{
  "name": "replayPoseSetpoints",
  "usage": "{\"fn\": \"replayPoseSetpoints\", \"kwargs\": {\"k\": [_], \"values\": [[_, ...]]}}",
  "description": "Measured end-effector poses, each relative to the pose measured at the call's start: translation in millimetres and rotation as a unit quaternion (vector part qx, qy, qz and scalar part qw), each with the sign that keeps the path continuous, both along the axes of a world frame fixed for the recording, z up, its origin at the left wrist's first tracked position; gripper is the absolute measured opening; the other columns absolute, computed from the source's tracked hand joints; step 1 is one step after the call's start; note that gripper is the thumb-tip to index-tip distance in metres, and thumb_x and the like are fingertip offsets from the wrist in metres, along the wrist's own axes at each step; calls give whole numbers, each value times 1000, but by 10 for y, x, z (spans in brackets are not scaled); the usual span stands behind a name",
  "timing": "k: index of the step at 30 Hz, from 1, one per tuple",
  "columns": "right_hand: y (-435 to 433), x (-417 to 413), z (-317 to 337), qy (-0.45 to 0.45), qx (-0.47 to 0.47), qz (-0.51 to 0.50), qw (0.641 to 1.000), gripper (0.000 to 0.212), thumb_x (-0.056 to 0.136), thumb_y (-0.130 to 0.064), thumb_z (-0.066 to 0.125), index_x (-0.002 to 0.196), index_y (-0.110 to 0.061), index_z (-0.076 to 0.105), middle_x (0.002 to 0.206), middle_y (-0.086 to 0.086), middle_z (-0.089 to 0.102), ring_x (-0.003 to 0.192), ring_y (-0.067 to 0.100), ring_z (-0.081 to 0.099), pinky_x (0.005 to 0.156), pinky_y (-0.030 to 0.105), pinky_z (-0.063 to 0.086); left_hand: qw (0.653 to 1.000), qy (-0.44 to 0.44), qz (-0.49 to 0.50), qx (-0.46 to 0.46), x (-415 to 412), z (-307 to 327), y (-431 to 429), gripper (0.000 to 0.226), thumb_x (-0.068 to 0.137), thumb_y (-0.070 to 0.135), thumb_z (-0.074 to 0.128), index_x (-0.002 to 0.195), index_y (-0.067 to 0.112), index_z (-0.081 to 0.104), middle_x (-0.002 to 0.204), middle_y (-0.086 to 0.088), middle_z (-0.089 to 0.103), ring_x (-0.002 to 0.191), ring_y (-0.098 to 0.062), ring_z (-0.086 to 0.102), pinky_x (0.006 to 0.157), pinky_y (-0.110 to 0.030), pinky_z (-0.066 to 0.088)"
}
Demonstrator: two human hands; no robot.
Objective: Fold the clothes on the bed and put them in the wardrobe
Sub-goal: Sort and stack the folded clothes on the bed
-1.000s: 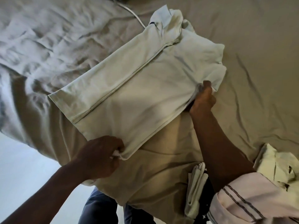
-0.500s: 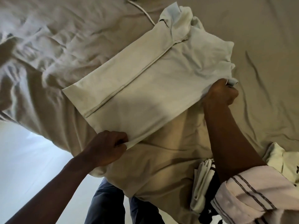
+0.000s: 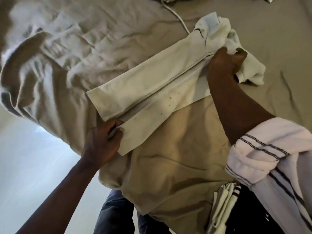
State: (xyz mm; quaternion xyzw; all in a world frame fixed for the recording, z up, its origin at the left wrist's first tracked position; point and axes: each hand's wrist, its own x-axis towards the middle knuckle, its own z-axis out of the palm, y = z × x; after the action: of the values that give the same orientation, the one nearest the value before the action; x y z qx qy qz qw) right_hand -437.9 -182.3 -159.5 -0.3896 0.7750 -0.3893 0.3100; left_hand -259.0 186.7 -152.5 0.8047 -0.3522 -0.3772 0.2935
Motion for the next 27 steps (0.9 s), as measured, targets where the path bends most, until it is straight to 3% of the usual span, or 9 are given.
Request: {"fn": "replayPoseSetpoints", "kwargs": {"k": [4,7,11,13,16,19,21,24,27], "values": [[13,24,-119,37,-51,54,997,47,79,-22,61,125,-12,59,113,0,68,106,20,66,99,36,50,998,-49,37,-34,30,60,-76,9,90,33,64,97,29,67,85,23,68,80,2,63,69,-12,45],[36,-40,-188,63,-90,80,991,38,78,-17,59,115,-9,66,106,1,72,102,18,68,96,30,51,991,-83,100,-17,6,31,-177,10,94,23,69,105,24,70,86,10,71,81,-12,66,71,-25,47],[23,-29,-177,91,-72,130,985,45,83,-19,62,127,-12,63,114,-3,70,105,13,67,97,21,49,982,-157,106,-13,-24,11,-261,26,94,25,71,119,22,66,113,-3,68,95,-31,67,77,-38,52],[191,1,-61,112,-73,126,983,39,87,-14,58,126,-11,63,108,-5,70,99,10,64,81,5,40,961,-268,60,5,-86,41,-236,36,93,34,72,126,21,63,127,-9,56,109,-36,58,84,-47,48],[549,-90,6,103,-55,31,993,34,91,-24,60,123,-11,56,117,2,68,106,21,64,75,18,34,925,-365,-96,-51,-274,119,-249,37,89,44,71,117,19,69,117,-9,60,102,-34,54,87,-49,37],[934,-320,-142,24,131,-45,990,57,94,-41,67,135,-7,46,132,11,61,119,28,61,84,24,38,898,-351,-266,-16,-434,-6,-273,42,85,35,60,121,15,68,105,-10,59,90,-34,56,79,-49,43],[1041,-390,-247,26,167,-17,985,51,91,-40,73,128,-9,57,116,7,67,113,26,64,84,23,41,886,-342,-310,39,-474,-112,-310,48,81,26,56,126,12,65,103,-13,56,86,-35,56,71,-47,48],[954,-446,-263,33,125,20,991,22,84,-16,75,106,-14,71,82,-4,68,89,19,71,86,27,55,887,-327,-321,50,-462,-152,-385,53,70,8,73,122,10,65,96,-14,55,77,-36,58,56,-42,51],[890,-636,-238,34,96,38,994,24,81,-7,71,101,-19,76,71,-12,65,74,11,66,88,33,59,879,-319,-352,49,-425,-52,-405,70,55,-2,78,123,10,66,93,-13,56,74,-37,58,48,-38,50]]}}
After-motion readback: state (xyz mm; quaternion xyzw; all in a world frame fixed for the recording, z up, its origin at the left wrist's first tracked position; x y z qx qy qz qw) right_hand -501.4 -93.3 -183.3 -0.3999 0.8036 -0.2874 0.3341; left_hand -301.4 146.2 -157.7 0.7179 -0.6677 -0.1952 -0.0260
